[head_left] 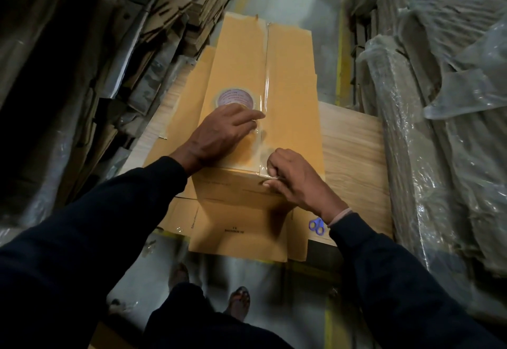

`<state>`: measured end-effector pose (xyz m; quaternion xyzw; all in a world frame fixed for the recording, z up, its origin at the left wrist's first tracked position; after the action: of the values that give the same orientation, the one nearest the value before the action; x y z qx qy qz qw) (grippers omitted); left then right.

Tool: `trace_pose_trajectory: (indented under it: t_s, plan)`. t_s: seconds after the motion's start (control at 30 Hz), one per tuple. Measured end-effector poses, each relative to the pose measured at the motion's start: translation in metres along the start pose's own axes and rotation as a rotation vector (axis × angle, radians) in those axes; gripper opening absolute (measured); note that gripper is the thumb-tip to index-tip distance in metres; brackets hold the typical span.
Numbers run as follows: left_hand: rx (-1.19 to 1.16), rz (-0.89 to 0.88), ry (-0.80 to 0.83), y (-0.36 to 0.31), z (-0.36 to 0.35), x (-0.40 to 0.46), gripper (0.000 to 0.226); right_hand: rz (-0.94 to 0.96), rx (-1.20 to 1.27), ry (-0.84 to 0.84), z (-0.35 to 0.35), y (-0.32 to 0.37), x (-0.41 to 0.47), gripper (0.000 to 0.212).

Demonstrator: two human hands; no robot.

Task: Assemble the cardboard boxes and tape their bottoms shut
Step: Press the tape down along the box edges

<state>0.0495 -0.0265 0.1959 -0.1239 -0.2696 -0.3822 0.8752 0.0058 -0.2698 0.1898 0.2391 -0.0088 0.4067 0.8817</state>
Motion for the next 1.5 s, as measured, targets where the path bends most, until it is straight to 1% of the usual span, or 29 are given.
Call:
trace_pose_trajectory:
  t_s: [0.03, 0.1, 0.13, 0.2, 0.27, 0.33, 0.37, 0.43, 0.5, 0.57, 0.63, 0.73, 0.8, 0.87, 0.9, 0.97, 1.03, 1.1, 1.13, 1.17, 1.23, 1.3, 1.33, 1.4, 1.43, 1.47, 1.5]
  plan:
    - [-0.004, -0.001, -0.007, -0.001, 0.000, 0.001, 0.020, 0.003, -0.010, 0.019, 0.002, 0.000, -0.002, 0.025]
    - [-0.023, 0.009, -0.016, -0.003, 0.003, 0.002, 0.020, -0.039, 0.008, 0.056, 0.008, 0.002, -0.004, 0.030]
    - [-0.041, 0.027, -0.020, -0.003, 0.005, 0.002, 0.020, -0.099, 0.063, 0.070, 0.011, 0.005, -0.005, 0.034]
    - [-0.098, 0.093, -0.045, -0.007, 0.013, 0.005, 0.017, -0.278, 0.301, 0.060, 0.018, 0.012, -0.005, 0.042]
    - [-0.189, 0.191, -0.126, -0.015, 0.028, 0.012, 0.012, -0.432, 0.536, -0.043, 0.025, 0.022, 0.000, 0.041]
    - [-0.288, 0.305, -0.253, -0.025, 0.050, 0.020, 0.010, -0.498, 0.588, -0.162, 0.029, 0.037, 0.007, 0.037]
    - [-0.349, 0.381, -0.314, -0.031, 0.061, 0.022, 0.010, -0.496, 0.569, -0.205, 0.030, 0.045, 0.011, 0.037]
    - [-0.532, 0.610, -0.391, -0.042, 0.078, 0.022, 0.010, -0.467, 0.516, -0.243, 0.034, 0.063, 0.019, 0.039]
    - [-0.812, 0.867, -0.417, -0.049, 0.083, 0.013, 0.008, -0.418, 0.492, -0.224, 0.034, 0.081, 0.025, 0.036]
    - [-1.075, 1.018, -0.429, -0.054, 0.080, 0.002, 0.010, -0.391, 0.504, -0.199, 0.026, 0.094, 0.023, 0.032]
    - [-1.208, 1.078, -0.435, -0.058, 0.079, -0.009, 0.012, -0.397, 0.563, -0.191, 0.016, 0.102, 0.016, 0.028]
    - [-1.301, 1.141, -0.423, -0.061, 0.083, -0.023, 0.015, -0.405, 0.638, -0.148, 0.011, 0.106, 0.008, 0.024]
    - [-1.319, 1.175, -0.429, -0.060, 0.085, -0.036, 0.016, -0.387, 0.669, -0.087, 0.016, 0.106, 0.005, 0.018]
    - [-1.293, 1.205, -0.429, -0.063, 0.083, -0.048, 0.017, -0.358, 0.670, -0.022, 0.027, 0.106, 0.006, 0.017]
    - [-1.287, 1.229, -0.447, -0.067, 0.081, -0.054, 0.017, -0.346, 0.658, 0.014, 0.033, 0.104, 0.007, 0.018]
    - [-1.277, 1.304, -0.536, -0.079, 0.074, -0.062, 0.015, -0.337, 0.586, 0.095, 0.047, 0.100, 0.015, 0.022]
    - [-1.251, 1.417, -0.683, -0.091, 0.066, -0.069, 0.011, -0.327, 0.395, 0.164, 0.055, 0.098, 0.025, 0.030]
    - [-1.237, 1.526, -0.834, -0.097, 0.060, -0.075, 0.009, -0.363, 0.188, 0.177, 0.061, 0.094, 0.032, 0.045]
    - [-1.243, 1.564, -0.888, -0.098, 0.057, -0.077, 0.009, -0.390, 0.171, 0.181, 0.064, 0.091, 0.033, 0.050]
    - [-1.255, 1.595, -0.928, -0.098, 0.055, -0.078, 0.010, -0.403, 0.220, 0.198, 0.067, 0.088, 0.034, 0.051]
    - [-1.262, 1.645, -0.979, -0.098, 0.049, -0.082, 0.011, -0.382, 0.359, 0.239, 0.075, 0.079, 0.034, 0.044]
    - [-1.203, 1.682, -0.999, -0.098, 0.044, -0.085, 0.010, -0.355, 0.377, 0.254, 0.082, 0.075, 0.036, 0.039]
    - [-1.159, 1.699, -1.010, -0.098, 0.042, -0.086, 0.009, -0.352, 0.290, 0.241, 0.083, 0.074, 0.038, 0.043]
    - [-1.082, 1.722, -1.062, -0.096, 0.038, -0.088, 0.007, -0.400, -0.065, 0.239, 0.082, 0.076, 0.041, 0.056]
    - [-1.066, 1.722, -1.088, -0.095, 0.036, -0.087, 0.007, -0.439, -0.233, 0.271, 0.081, 0.078, 0.043, 0.060]
    - [-1.060, 1.720, -1.109, -0.095, 0.034, -0.086, 0.008, -0.474, -0.324, 0.303, 0.081, 0.080, 0.045, 0.063]
    - [-1.056, 1.722, -1.124, -0.095, 0.032, -0.085, 0.009, -0.498, -0.346, 0.329, 0.082, 0.081, 0.047, 0.068]
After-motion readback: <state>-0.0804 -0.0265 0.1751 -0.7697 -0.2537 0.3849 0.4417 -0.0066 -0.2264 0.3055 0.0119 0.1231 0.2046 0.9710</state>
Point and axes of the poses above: each hand's wrist, its own x-axis towards the middle knuckle, its own z-axis out of the back of the hand, y = z × x, the point moved 1 cm from there along x, towards the middle knuckle, and after that the axes turned 4 degrees about -x, right-handed, at the moved point
